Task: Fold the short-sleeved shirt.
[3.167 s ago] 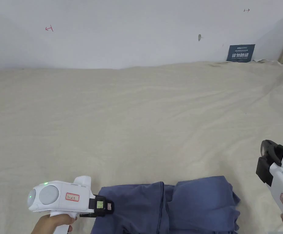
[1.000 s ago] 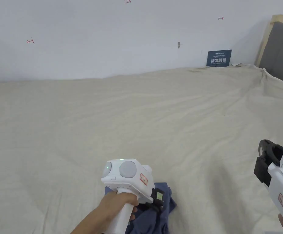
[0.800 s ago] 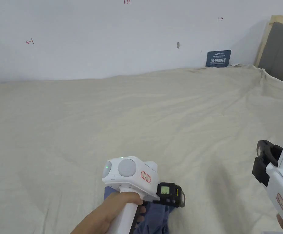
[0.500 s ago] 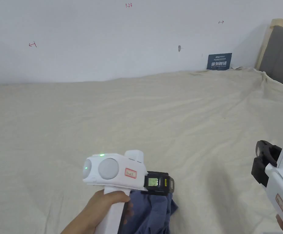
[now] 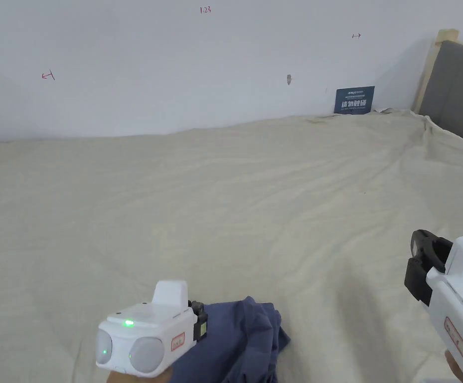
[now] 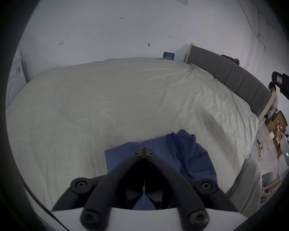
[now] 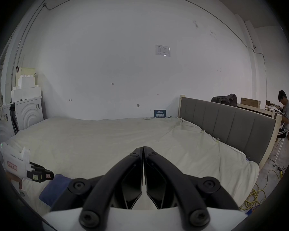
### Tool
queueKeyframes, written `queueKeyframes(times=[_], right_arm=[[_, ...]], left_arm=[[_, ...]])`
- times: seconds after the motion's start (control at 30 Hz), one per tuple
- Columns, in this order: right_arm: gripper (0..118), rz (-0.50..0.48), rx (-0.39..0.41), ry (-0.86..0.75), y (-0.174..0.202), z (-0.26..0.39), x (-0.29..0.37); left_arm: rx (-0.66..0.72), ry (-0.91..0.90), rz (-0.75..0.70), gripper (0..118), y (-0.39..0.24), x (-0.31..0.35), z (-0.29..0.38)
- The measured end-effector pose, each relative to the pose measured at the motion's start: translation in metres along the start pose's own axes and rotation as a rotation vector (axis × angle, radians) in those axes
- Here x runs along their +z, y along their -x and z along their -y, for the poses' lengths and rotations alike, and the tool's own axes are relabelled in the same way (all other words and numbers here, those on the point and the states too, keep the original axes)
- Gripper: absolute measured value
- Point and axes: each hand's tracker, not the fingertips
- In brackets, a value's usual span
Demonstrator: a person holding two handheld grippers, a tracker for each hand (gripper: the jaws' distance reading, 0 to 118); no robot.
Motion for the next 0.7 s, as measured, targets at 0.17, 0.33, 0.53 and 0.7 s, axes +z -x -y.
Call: queueKeyframes(times=[0.17,0.33,0.53,0.7], right_arm=[[1,0.009,-0.002,0.005,0.000,0.001,0.000],[1,0.017,-0.007,0.009,-0.004,0.002,0.001],[1,0.029,-0.010,0.016,-0.009,0.006,0.000],[1,0.039,-0.012,0.025,-0.011,0.009,0.001]], left_arm=[[0.016,-0.011,0.042,0,-0.015,-0.014,0.012],[0.000,0.038,0.074,0,-0.039,-0.036,0.021],[-0.046,0.067,0.107,0,-0.076,-0.050,0.039],[-0.080,0.115,0.159,0,-0.102,-0.062,0.047]])
